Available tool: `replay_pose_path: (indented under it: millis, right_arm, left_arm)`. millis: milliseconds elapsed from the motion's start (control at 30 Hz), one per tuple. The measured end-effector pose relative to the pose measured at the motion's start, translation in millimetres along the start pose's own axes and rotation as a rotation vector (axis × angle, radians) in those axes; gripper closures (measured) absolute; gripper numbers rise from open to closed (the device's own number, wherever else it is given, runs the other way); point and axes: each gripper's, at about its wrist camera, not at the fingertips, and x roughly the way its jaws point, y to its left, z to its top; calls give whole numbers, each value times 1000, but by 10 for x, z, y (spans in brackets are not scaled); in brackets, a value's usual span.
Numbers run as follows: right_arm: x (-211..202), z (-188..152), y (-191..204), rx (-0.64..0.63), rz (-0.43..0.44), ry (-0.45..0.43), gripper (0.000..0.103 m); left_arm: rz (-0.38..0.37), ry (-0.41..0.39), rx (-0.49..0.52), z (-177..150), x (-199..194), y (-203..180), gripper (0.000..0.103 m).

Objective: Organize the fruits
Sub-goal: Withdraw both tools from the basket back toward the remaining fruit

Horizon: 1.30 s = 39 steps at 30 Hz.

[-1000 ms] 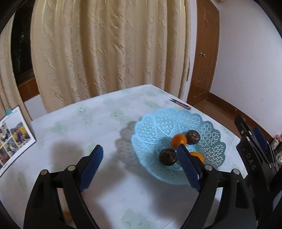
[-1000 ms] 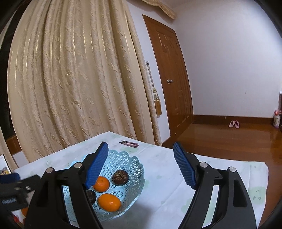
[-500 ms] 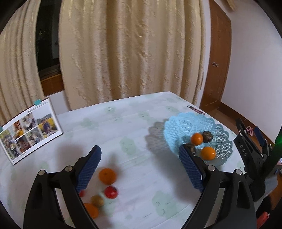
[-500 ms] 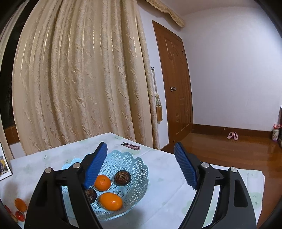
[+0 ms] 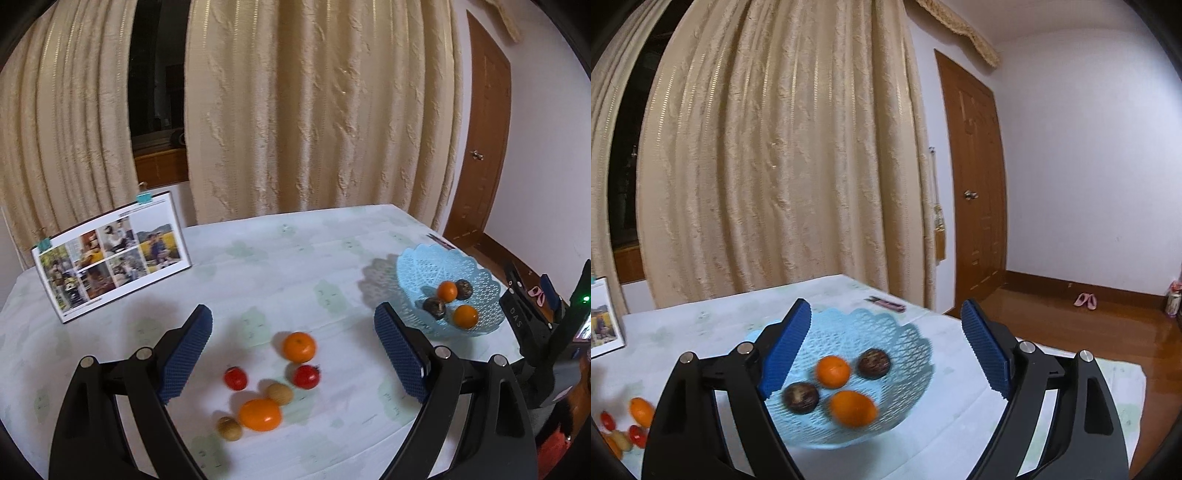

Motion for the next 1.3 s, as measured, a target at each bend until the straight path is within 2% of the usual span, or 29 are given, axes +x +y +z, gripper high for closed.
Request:
replay_pose_path:
  millis: [100,400,633,800,1067,1300]
  right_arm:
    - [-98,-27,131,-13,56,15,11]
    - [-340,-95,579,-18,273,107,11]
    - [-441,-152,930,-46,414,200,11]
    - [-455,-219,1113,-88,447,229,11]
    - [-342,-326,1131,-97,469,293,11]
    - [-315,-352,1132,-87,492,312,11]
  left_arm:
    - [16,18,-7,-91,-6,110,14]
    - [89,131,-95,-518,136,583,14]
    - [117,163,-139,-687,172,816,14]
    - [120,190,-150,-773,227,894,14]
    - [129,235,-168,-903,329,997,14]
    - [138,272,-158,-977,449,988,14]
